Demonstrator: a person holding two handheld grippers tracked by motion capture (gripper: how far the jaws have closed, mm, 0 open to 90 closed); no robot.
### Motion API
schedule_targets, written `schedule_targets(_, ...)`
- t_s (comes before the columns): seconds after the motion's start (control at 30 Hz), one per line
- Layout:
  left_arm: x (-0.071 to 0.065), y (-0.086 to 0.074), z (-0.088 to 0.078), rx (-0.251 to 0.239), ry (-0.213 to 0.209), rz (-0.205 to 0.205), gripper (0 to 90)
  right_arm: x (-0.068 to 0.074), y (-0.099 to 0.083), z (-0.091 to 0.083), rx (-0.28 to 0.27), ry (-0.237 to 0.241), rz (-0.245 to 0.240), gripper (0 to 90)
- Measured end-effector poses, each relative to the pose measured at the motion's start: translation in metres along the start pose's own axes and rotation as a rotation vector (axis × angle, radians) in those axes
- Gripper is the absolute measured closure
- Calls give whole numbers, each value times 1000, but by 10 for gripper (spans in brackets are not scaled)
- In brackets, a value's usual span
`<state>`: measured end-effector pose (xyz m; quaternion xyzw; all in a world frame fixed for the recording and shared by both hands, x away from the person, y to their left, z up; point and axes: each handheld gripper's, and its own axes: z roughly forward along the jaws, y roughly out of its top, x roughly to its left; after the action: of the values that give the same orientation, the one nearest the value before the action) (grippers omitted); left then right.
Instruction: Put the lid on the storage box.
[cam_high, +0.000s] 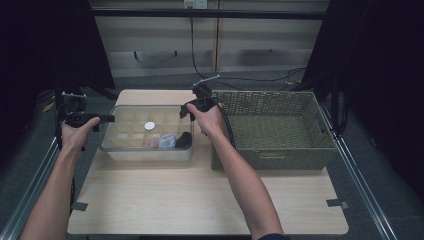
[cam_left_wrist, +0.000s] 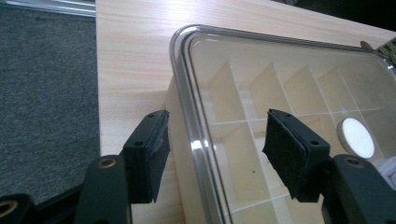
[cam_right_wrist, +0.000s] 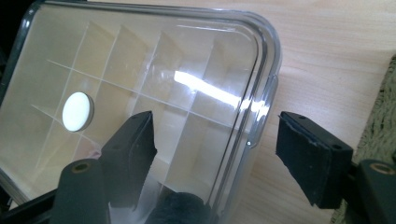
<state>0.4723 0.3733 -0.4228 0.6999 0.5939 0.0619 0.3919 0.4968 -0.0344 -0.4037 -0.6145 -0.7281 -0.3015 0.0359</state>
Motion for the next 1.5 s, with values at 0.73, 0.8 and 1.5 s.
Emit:
schedule_targets(0.73,-29,-23,-28,-30,-25,82,227,-12,-30,-36,-139,124,-137,275)
schedule_targets(0.8,-32,-27,-31,-31,-35,87,224,-13,-35,-40,-146,116,-139,290)
schedule_targets(1.5,-59,-65,-57,-55,-37,179,275,-17,-74,-67,-220,221,-222,318)
